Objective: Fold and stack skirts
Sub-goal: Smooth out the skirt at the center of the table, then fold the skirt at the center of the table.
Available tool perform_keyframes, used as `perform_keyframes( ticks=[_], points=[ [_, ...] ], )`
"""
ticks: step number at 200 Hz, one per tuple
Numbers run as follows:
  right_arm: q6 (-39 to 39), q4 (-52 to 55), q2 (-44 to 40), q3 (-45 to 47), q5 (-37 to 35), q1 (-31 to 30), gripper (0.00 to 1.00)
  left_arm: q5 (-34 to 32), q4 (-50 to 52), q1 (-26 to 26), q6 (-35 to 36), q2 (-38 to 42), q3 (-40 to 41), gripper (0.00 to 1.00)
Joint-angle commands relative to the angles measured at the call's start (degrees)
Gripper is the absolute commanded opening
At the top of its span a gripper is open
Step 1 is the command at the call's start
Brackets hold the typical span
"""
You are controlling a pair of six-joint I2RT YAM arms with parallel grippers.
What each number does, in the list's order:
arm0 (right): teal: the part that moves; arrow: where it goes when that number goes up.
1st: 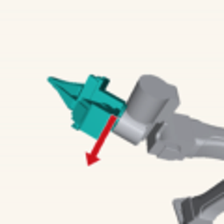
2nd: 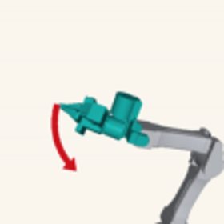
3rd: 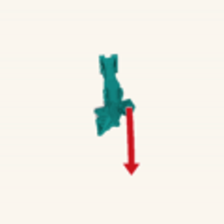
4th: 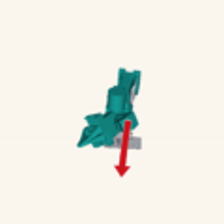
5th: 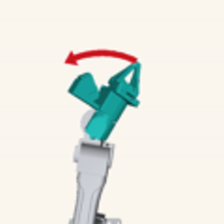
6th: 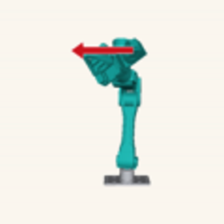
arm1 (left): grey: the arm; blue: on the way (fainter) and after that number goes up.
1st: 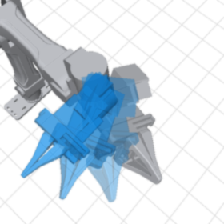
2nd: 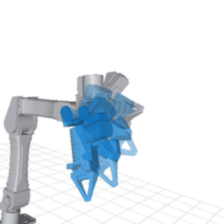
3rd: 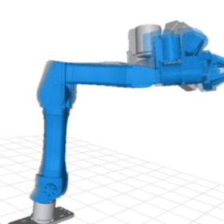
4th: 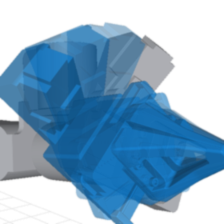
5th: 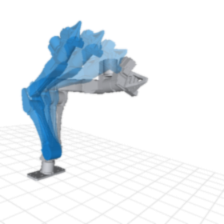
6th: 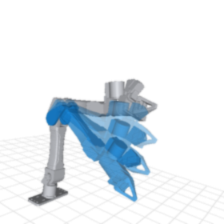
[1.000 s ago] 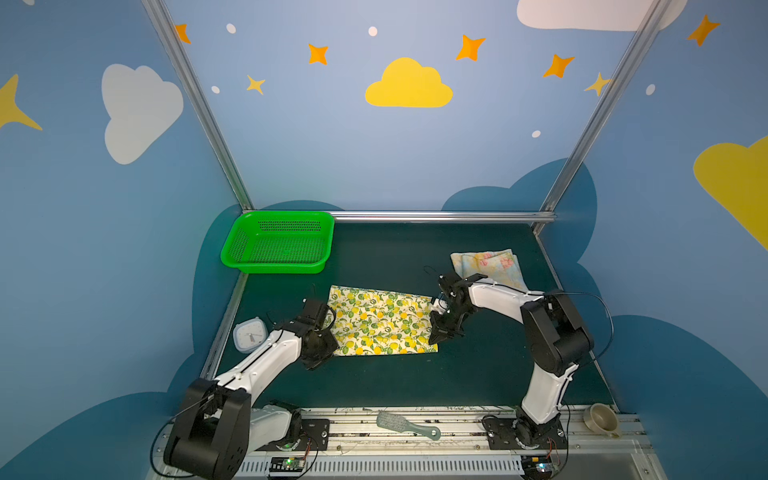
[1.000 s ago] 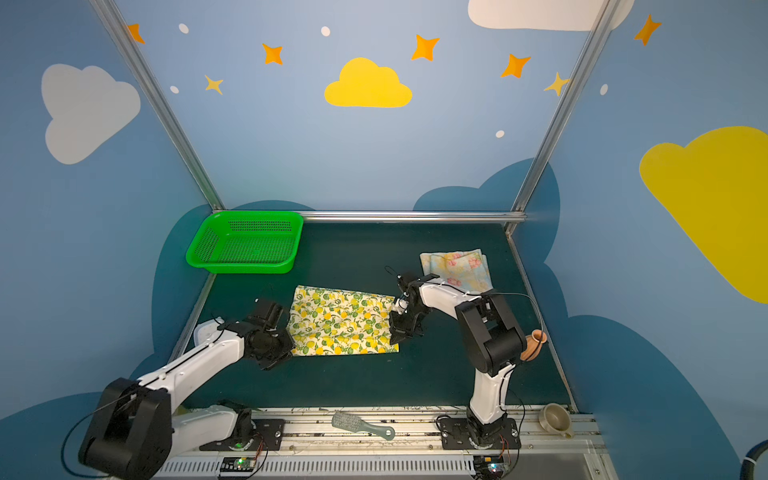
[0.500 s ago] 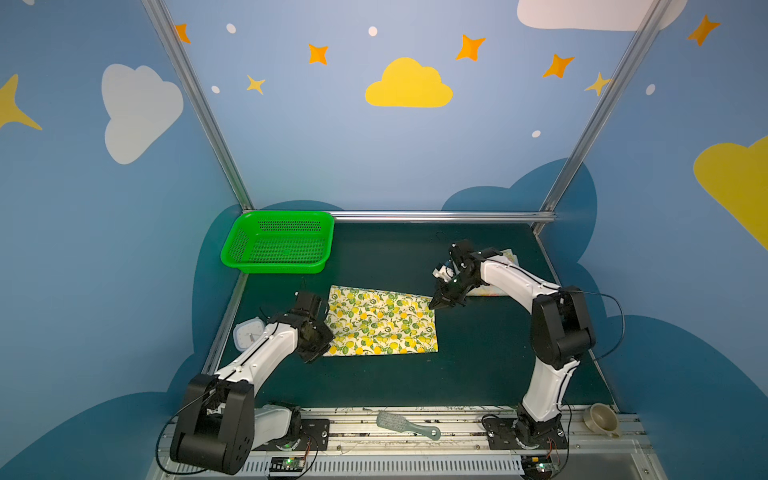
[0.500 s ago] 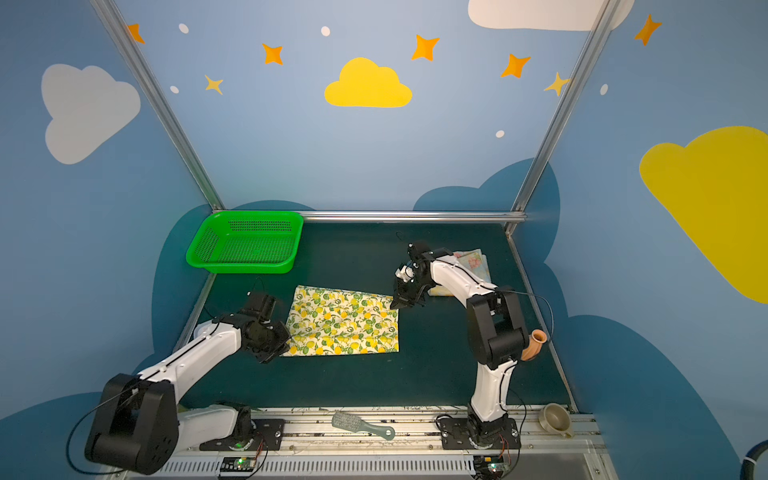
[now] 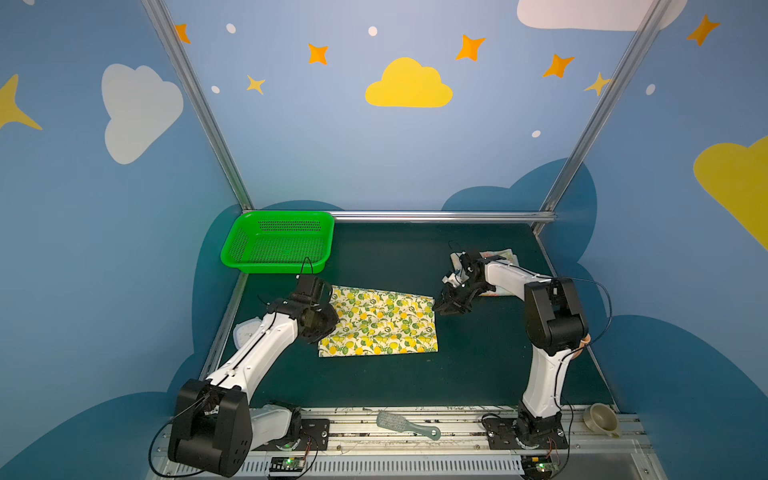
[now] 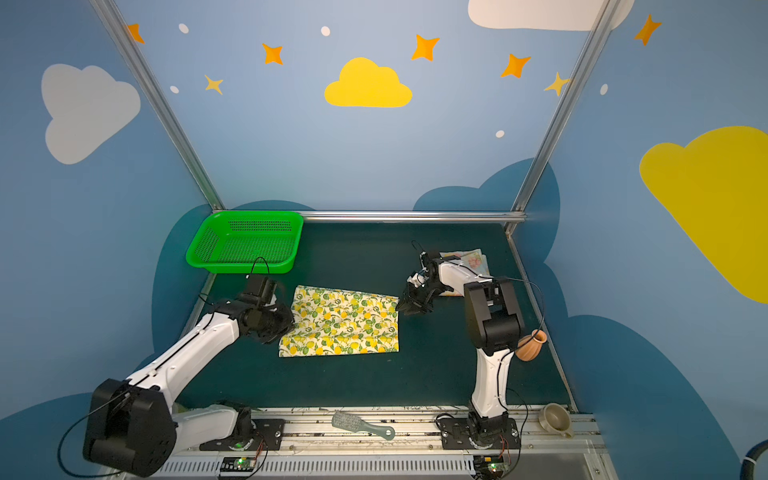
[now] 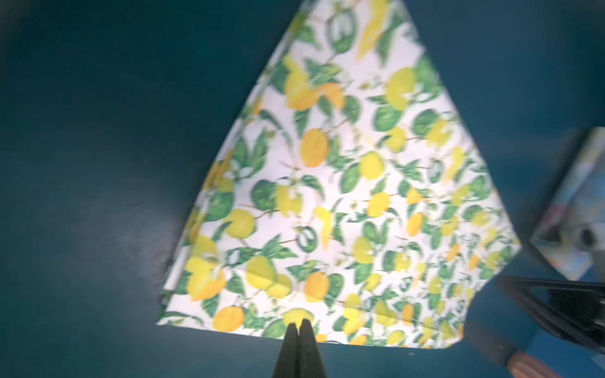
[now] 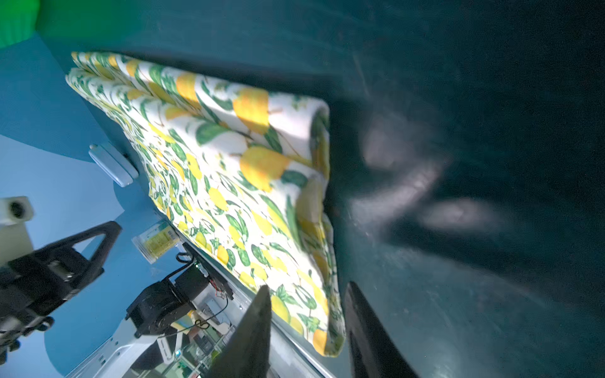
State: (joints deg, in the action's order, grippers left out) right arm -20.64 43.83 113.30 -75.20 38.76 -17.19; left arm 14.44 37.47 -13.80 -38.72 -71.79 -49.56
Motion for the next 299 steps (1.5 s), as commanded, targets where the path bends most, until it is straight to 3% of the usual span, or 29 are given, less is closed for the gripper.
perform_keyframes(
  ticks=[1,33,118,172,237,299],
  points=[
    [0.3,-3.6,-4.0,3.9,4.6,0.5,0.41,1.3,-1.1,-3.1,1.3,-4.2,-4.3,0.05],
    [-1.5,-9.0,-5.6,10.0,7.6,0.7,0.44,0.8,-3.6,-8.9,2.7,-14.9,-12.1,0.04],
    [-6.5,-20.7,-4.7,17.2,10.7,0.8,0.52,5.4,-11.2,-15.6,1.1,-37.9,-25.9,0.04],
    [-8.8,-24.4,-3.4,19.0,10.2,-0.3,0.53,7.2,-11.8,-16.8,0.6,-43.7,-27.3,0.04],
    [-8.6,-25.5,-5.4,21.6,3.4,-2.8,0.53,9.3,-11.5,-17.3,0.5,-45.7,-27.2,0.04],
    [-11.2,-31.5,-5.3,25.2,1.7,-4.0,0.53,10.2,-8.4,-17.3,1.7,-47.0,-28.3,0.04]
  ],
)
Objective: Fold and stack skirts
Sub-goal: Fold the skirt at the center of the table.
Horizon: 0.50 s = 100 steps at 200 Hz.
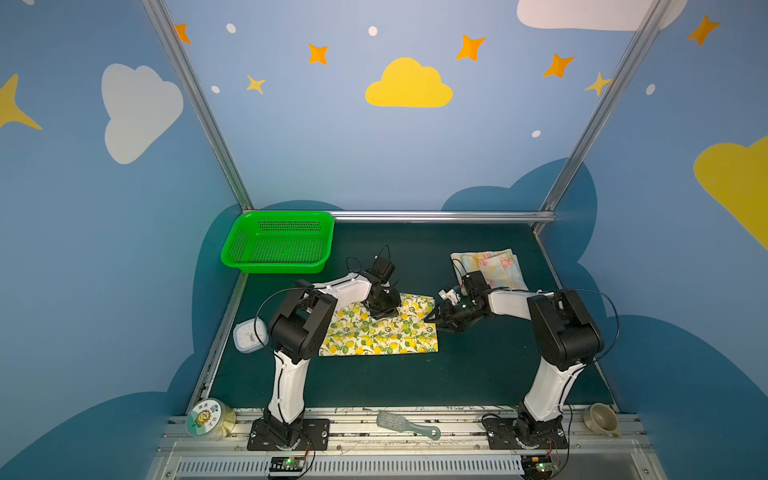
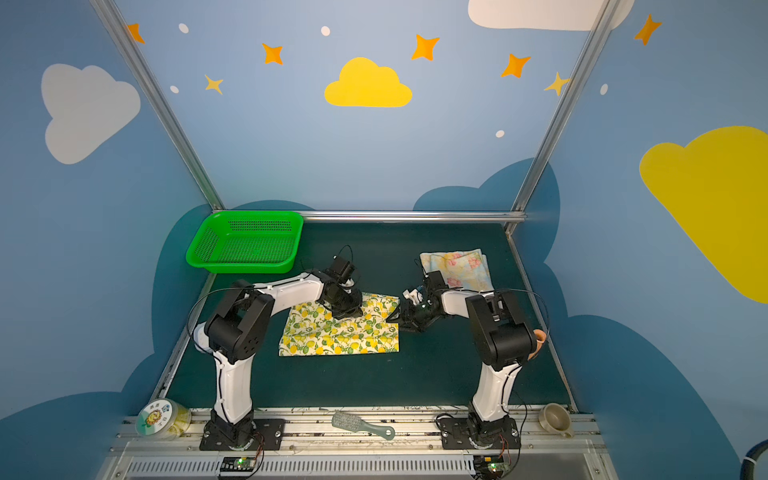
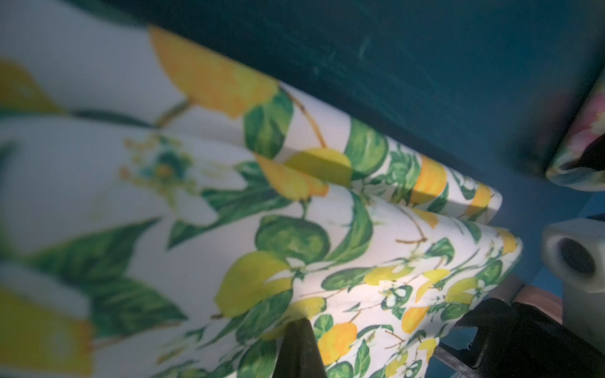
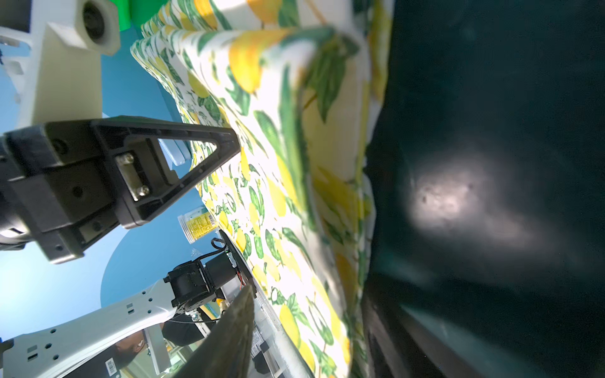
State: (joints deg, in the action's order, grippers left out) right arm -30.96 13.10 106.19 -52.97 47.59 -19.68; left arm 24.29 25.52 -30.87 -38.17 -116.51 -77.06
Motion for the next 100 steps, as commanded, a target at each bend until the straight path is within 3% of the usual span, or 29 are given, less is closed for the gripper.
perform_keyframes(
  ticks=[1,100],
  points=[
    [-0.9,-0.8,1.8,3.0,-7.2,-1.5,0.53,0.4,3.6,-0.2,1.1,-2.3,-0.9,0.04],
    [-6.2,-10.7,0.2,5.8,-9.3,-2.5,0.53,1.0,5.0,-0.3,-0.3,-4.9,-3.8,0.04]
  ],
)
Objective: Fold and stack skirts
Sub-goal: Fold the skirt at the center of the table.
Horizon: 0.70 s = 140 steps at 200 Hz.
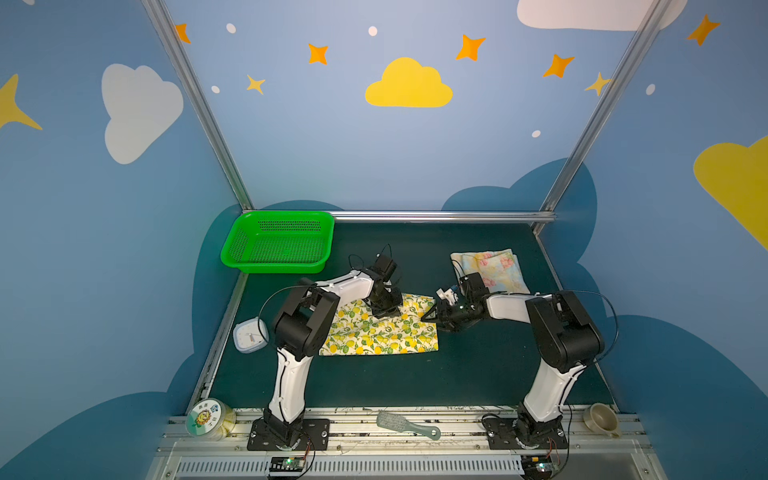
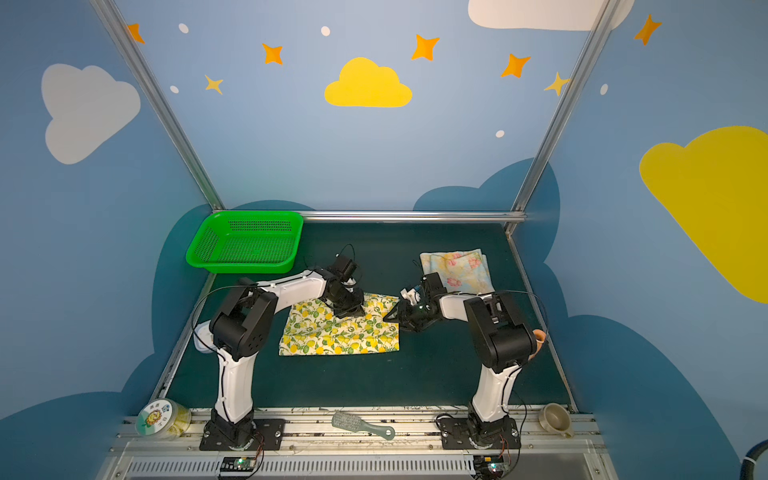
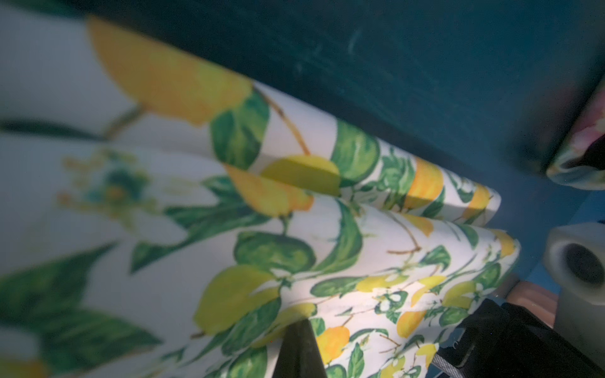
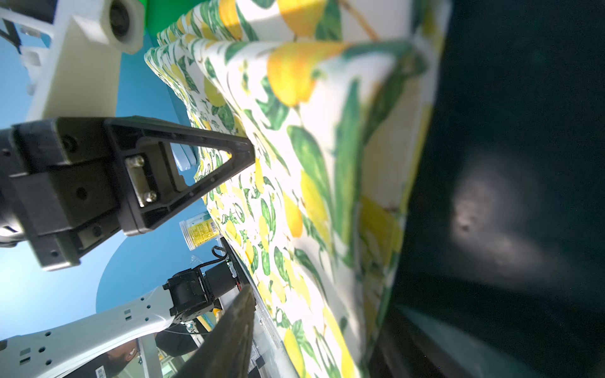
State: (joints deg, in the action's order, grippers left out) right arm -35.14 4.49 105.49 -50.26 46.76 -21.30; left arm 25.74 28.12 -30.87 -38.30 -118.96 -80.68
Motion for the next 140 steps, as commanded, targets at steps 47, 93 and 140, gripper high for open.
perform_keyframes(
  ticks=[47,93,140],
  points=[
    [-5.5,-7.4,0.7,5.6,-8.2,-1.0,0.47,0.5,1.0,0.1,-1.8,-2.5,0.4,0.04],
    [-7.6,-12.8,2.1,7.0,-7.1,-1.3,0.41,0.5,-1.0,0.2,-2.8,-2.9,1.5,0.04],
    [-8.7,-16.0,4.0,7.5,-6.1,-2.6,0.43,1.0,-3.6,0.5,-4.6,-3.3,3.0,0.04]
  ],
)
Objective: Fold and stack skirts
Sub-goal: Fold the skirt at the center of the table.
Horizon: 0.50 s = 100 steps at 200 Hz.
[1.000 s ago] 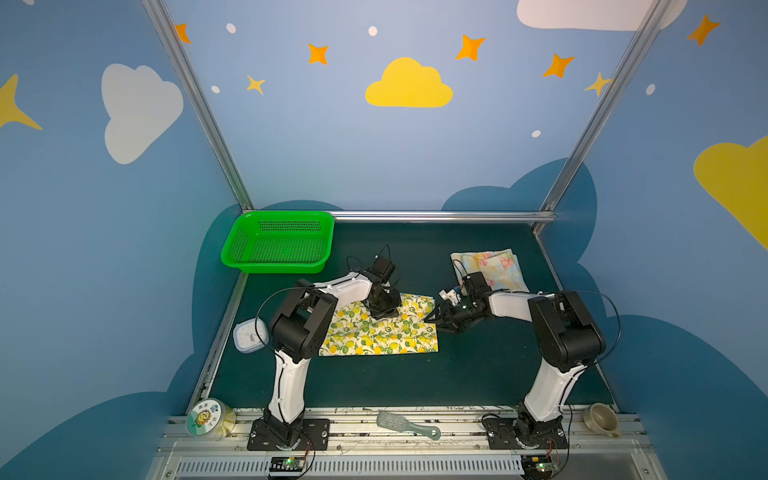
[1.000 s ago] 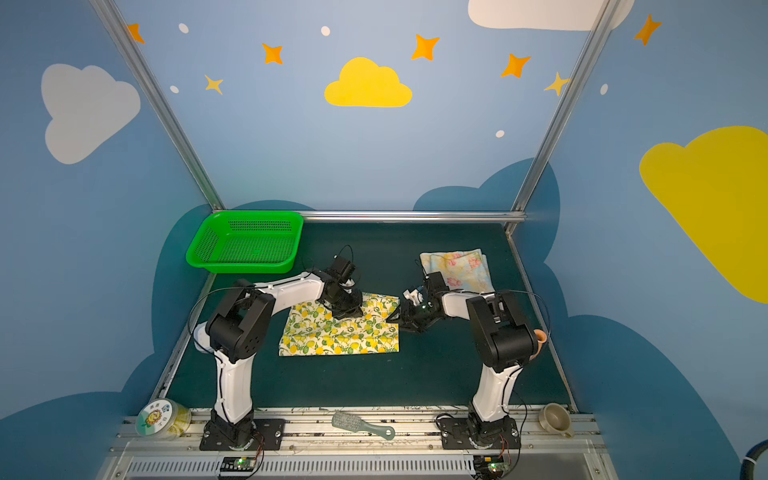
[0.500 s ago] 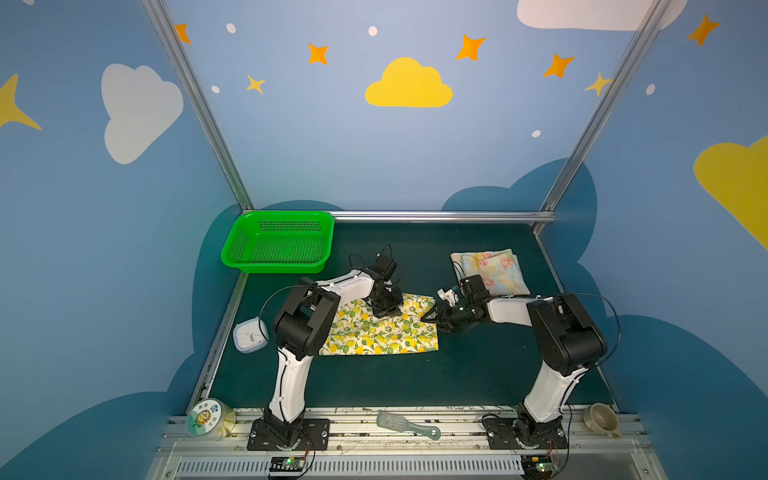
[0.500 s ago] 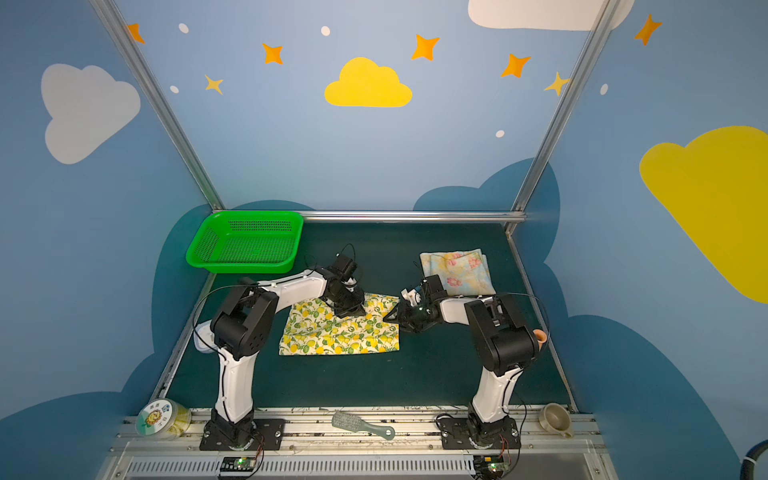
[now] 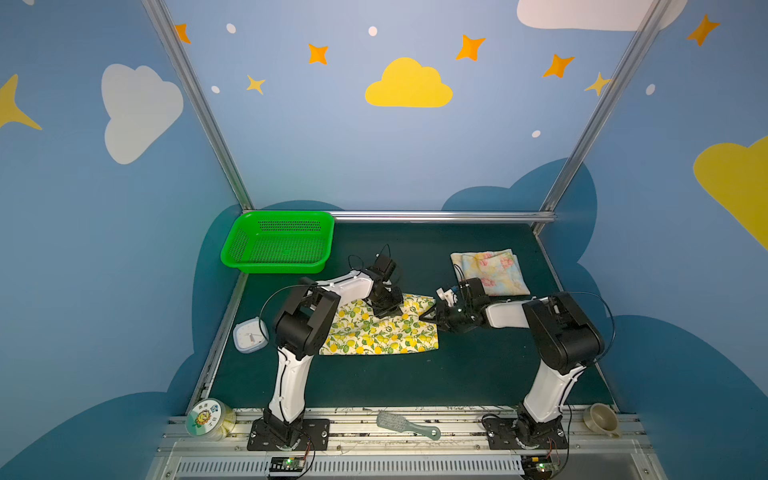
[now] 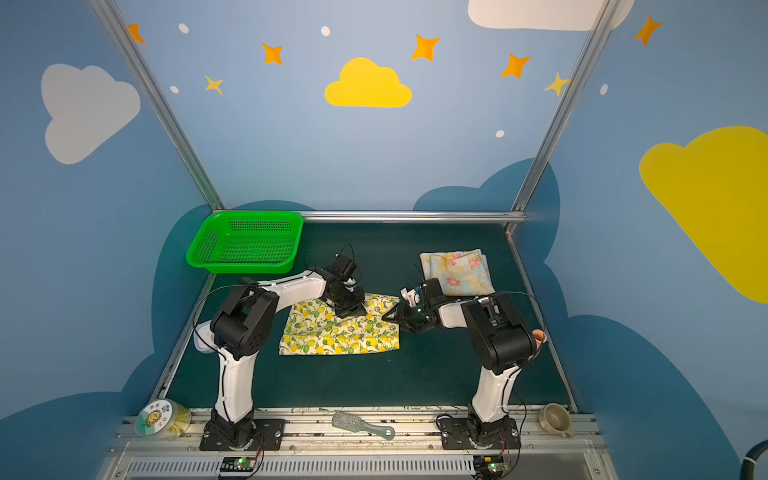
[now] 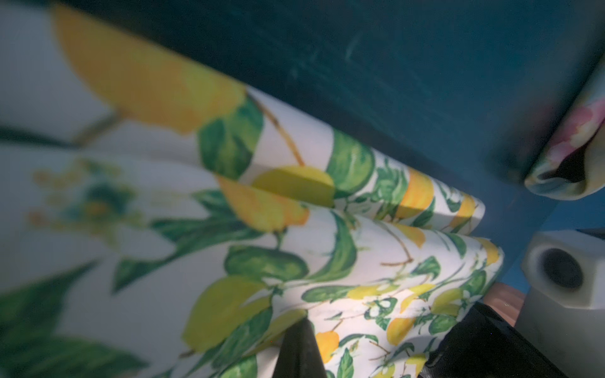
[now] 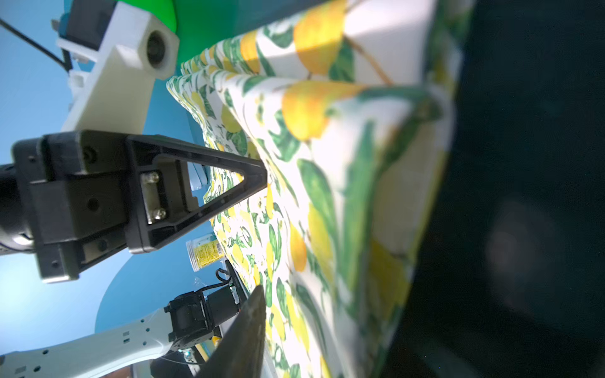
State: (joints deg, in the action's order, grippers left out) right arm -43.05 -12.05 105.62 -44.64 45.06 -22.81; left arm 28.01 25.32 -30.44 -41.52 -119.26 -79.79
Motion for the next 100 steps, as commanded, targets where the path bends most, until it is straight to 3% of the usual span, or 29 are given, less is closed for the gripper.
perform_keyframes(
  ticks=[1,43,60,71,100],
  points=[
    [-0.9,0.5,3.9,1.9,-4.4,-1.1,0.43,-1.3,-0.8,0.0,-1.4,-2.9,2.1,0.04],
    [-1.9,-1.0,4.8,2.1,-3.9,-1.2,0.32,-1.8,-2.2,0.4,-2.1,-3.1,2.9,0.04],
    [-2.0,-0.5,4.5,2.0,-3.8,-1.3,0.19,-2.0,-2.5,0.7,-2.4,-2.9,2.9,0.04],
    [-1.9,-0.5,4.2,2.0,-3.3,-1.3,0.0,-2.0,-2.7,0.9,-2.6,-2.6,2.8,0.04],
    [0.9,8.3,2.1,-1.6,-2.5,-1.2,0.0,-2.0,-2.5,2.5,-2.2,0.5,4.0,0.04]
  ],
)
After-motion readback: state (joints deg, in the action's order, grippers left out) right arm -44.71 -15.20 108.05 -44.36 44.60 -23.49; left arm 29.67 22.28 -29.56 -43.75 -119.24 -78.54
